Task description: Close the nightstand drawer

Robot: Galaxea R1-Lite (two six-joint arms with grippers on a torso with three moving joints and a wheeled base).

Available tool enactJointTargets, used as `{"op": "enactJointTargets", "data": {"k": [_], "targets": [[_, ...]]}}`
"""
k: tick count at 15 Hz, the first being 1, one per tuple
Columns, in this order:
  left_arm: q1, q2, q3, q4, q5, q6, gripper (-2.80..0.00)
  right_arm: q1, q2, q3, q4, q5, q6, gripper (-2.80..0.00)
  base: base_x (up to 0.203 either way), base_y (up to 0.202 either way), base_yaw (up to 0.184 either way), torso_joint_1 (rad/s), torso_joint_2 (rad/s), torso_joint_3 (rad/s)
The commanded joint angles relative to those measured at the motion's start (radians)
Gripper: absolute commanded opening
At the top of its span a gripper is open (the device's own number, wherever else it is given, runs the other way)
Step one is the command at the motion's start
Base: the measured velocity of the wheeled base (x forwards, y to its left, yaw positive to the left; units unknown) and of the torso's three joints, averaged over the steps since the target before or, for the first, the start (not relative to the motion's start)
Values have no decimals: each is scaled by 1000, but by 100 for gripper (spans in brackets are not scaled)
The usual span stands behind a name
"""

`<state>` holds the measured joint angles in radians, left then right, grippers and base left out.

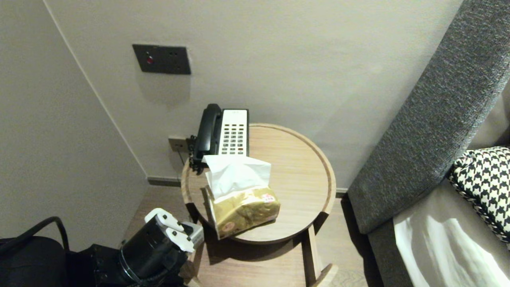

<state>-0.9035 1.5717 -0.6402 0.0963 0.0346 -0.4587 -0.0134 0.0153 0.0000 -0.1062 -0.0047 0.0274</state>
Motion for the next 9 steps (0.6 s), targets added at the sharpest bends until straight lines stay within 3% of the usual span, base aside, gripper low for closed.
{"op": "enactJointTargets", "data": {"k": [1,9], "targets": [[26,1,4,-20,5,-3,-280,0,2,40,-1,0,0,-280,0,0,0,0,0,0],[128,-6,32,-133,-6,-14,-280,0,2,40,-1,0,0,-280,0,0,0,0,0,0]]}}
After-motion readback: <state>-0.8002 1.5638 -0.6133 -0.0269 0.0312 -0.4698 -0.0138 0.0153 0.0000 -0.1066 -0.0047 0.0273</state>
